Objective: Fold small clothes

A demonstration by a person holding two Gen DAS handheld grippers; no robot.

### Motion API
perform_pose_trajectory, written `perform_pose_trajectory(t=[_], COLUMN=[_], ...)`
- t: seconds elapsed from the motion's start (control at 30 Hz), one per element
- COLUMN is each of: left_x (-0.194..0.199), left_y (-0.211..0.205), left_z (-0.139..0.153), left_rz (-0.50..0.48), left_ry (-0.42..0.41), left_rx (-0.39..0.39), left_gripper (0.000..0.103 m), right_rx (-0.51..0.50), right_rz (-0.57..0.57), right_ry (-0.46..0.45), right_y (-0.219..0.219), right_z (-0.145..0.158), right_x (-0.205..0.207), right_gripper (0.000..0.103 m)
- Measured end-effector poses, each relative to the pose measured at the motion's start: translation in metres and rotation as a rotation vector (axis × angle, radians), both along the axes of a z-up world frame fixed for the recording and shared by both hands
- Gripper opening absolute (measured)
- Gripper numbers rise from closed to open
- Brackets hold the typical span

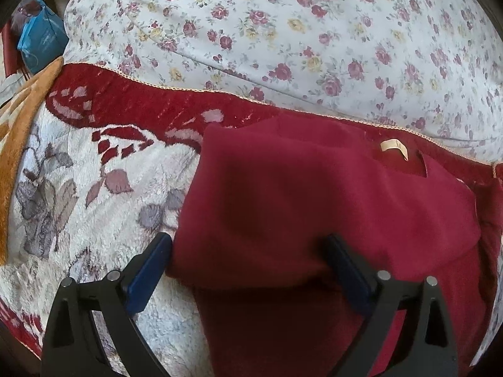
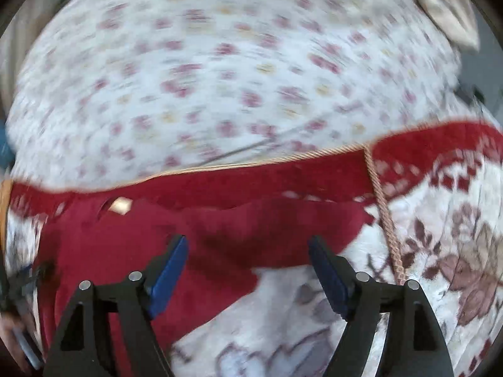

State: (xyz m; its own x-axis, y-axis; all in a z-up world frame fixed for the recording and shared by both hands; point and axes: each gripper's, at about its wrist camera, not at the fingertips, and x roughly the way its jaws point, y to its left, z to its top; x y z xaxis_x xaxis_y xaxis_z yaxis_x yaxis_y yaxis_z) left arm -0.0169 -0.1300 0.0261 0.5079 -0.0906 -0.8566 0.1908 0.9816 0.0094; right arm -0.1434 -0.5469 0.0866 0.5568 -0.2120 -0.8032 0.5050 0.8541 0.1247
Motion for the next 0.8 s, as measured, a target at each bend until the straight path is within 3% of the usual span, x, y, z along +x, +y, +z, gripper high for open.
perform_pose_trajectory(t=[0.17,0.33,0.37,0.4,0.43,0.5,0.57,0.7,0.8], left_x=[0.001,0.003,0.003,0.004,0.004,0.005,0.005,0.002,0.000], left_y=[-0.002,-0.003,-0.003,-0.002,-0.002,-0.001,0.000,0.000,-0.001], left_z=[-0.002,-0.004,-0.004,-0.004,-0.003,-0.002,-0.001,0.001,0.001], left_rz=[0.004,-0.005,-0.008,-0.009,-0.009,-0.006,-0.005,-0.005,-0.004], left_ry=[-0.003,-0.003,-0.002,0.000,0.001,0.004,0.005,-0.002,-0.005], left_rx=[0.003,0.009,0.008,0.006,0.003,-0.008,-0.014,-0.018,-0.015], left_gripper=[0.097,0.097,0.097,0.097,0.097,0.097,0.097,0.097,0.097], right_rx=[0.177,0.337,0.329,0.283,0.242,0.237,0.157,0.108,0.011], right_rz=[-0.038,-0.098,-0.098,-0.088,-0.054,-0.002,0.029,-0.050,-0.140], right_ry=[0.000,0.131,0.131,0.123,0.114,0.056,-0.016,-0.164,-0.065], right_y=[-0.030,-0.048,-0.048,-0.045,-0.042,-0.036,-0.031,-0.048,-0.060], right_z=[-0.030,-0.086,-0.091,-0.089,-0.084,-0.067,-0.036,0.010,0.010], right_x=[0.039,0.081,0.085,0.087,0.090,0.084,0.064,-0.002,-0.044], right_gripper=[0.083,0.086,0.083,0.055,0.011,0.010,0.010,0.010,0.012])
